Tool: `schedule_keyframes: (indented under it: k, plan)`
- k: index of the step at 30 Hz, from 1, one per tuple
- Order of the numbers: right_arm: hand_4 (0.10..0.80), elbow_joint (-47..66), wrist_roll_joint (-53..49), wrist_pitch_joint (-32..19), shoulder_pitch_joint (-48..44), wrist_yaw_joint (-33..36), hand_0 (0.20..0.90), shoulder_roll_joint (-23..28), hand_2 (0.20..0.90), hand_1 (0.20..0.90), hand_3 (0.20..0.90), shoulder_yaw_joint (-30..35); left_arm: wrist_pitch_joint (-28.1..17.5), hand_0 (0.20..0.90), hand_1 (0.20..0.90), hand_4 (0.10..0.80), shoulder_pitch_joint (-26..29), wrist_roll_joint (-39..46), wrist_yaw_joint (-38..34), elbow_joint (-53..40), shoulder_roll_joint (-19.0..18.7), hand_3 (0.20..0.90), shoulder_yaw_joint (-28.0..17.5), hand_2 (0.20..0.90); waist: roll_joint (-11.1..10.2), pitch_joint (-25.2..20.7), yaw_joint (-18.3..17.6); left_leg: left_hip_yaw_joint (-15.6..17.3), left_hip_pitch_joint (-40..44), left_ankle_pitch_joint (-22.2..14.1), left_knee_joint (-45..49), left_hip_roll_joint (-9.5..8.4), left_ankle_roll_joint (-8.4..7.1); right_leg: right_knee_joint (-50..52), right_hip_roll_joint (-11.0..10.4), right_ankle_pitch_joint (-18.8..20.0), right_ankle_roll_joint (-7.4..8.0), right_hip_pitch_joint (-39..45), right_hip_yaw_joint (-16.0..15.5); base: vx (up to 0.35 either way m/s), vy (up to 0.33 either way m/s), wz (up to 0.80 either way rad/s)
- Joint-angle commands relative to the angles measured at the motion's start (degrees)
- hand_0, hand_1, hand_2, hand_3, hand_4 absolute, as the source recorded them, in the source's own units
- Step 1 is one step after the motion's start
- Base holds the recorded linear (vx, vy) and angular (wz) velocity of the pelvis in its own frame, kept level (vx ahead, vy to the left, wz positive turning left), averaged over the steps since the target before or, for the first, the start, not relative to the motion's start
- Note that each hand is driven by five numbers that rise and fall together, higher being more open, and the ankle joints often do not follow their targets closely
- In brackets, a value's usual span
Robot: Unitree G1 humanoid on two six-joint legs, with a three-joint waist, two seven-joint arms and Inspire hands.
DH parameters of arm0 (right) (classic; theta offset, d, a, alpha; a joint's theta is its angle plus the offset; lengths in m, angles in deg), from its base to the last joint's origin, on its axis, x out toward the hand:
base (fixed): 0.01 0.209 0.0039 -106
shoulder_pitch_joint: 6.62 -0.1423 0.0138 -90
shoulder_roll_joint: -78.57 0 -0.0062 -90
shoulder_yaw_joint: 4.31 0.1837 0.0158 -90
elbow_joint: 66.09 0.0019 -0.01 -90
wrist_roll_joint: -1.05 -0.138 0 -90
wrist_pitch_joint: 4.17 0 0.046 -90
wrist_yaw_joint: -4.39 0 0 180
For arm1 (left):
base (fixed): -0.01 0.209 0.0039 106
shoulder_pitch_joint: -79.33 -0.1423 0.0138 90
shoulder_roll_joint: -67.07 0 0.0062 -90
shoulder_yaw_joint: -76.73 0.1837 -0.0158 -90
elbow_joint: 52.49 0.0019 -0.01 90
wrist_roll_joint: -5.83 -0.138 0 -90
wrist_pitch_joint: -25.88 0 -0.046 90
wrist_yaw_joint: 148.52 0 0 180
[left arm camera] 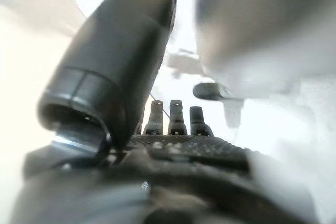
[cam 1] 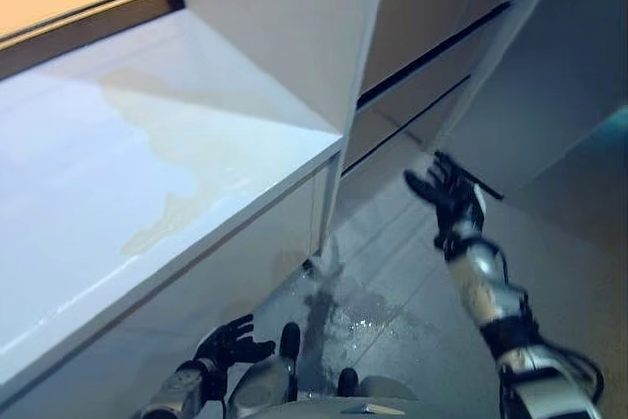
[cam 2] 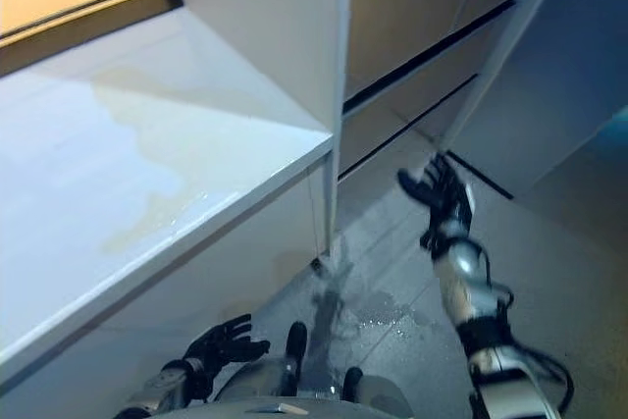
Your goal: Put drinks into fridge and close the fridge
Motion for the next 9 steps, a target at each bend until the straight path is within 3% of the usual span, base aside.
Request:
schedule_keyframes:
  k: [1,9]
  plan:
    - [0.8,0.59,5.45,-3.89,-0.23,-5.18,0.9,-0.47,0.9,0.9,0.9,-1.22,-3.04,0.9,0.9,0.8,-1.13,-1.62,0.55,1.8,0.31,0.9,-1.81,0.9,-0.03,-4.34,-0.73,3.59,3.93,-9.46,2.15,0.31,-0.17,-7.37,-0.37,11.41,2.37,-3.31,0.96,-0.058,-0.031,-0.02]
    - [0.8,-22.94,12.93,1.8,3.31,-13.92,0.9,-4.04,0.9,0.9,0.9,-3.08,-4.65,0.9,0.9,0.8,0.42,-2.51,3.8,9.05,0.97,0.9,-3.68,0.9,0.01,-7.18,-1.14,4.72,6.39,-9.31,0.81,0.58,-0.62,-8.99,0.46,10.65,1.67,-0.16,-0.29,-0.044,-0.022,-0.05]
